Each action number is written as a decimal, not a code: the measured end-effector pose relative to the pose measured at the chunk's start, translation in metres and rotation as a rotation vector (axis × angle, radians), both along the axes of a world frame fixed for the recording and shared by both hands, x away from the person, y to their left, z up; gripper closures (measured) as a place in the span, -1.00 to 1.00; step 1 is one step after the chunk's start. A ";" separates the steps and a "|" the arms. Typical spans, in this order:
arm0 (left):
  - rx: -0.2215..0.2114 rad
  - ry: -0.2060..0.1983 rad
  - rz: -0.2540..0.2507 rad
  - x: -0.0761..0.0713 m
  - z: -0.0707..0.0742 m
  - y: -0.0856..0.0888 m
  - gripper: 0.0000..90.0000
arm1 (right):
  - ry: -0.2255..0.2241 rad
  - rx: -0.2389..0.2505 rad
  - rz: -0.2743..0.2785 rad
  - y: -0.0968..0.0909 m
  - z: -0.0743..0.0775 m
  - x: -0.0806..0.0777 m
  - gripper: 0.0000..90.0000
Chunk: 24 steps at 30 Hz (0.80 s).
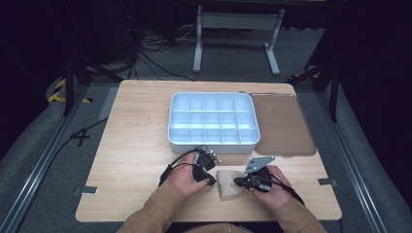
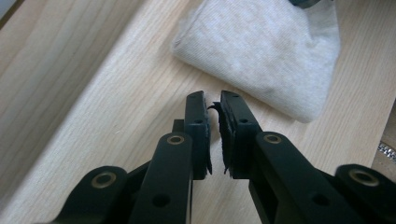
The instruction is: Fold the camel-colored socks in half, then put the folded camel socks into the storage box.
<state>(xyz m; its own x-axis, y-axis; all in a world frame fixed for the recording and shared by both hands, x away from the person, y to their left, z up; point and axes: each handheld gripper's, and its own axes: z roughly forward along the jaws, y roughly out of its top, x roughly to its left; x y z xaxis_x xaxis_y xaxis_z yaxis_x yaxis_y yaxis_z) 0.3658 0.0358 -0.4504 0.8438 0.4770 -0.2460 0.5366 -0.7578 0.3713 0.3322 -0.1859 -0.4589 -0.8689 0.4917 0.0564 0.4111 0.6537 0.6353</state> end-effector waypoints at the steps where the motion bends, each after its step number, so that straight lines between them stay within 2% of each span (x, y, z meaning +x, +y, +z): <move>1: 0.000 0.002 0.005 0.000 0.000 0.000 0.82 | -0.001 -0.001 0.000 0.000 0.000 0.000 0.98; 5: -0.004 0.002 0.011 -0.001 0.000 -0.001 0.82 | -0.003 -0.005 0.001 0.000 0.000 -0.001 0.98; 10: -0.007 0.015 -0.020 -0.003 0.000 -0.006 0.79 | 0.019 0.000 0.004 0.001 0.000 -0.001 0.99; 15: -0.023 0.005 -0.020 -0.004 -0.001 -0.009 0.79 | 0.018 -0.006 0.007 0.002 0.000 -0.001 0.99; 18: -0.022 -0.007 -0.041 -0.005 -0.001 -0.011 0.79 | 0.017 -0.008 0.005 0.002 0.000 -0.002 0.99; 22: -0.043 -0.008 -0.055 -0.006 0.000 -0.012 0.78 | 0.024 -0.008 0.007 0.002 0.000 -0.001 0.99; 24: -0.063 -0.016 -0.046 -0.006 0.001 -0.012 0.78 | 0.025 -0.008 0.006 0.002 0.000 -0.001 0.99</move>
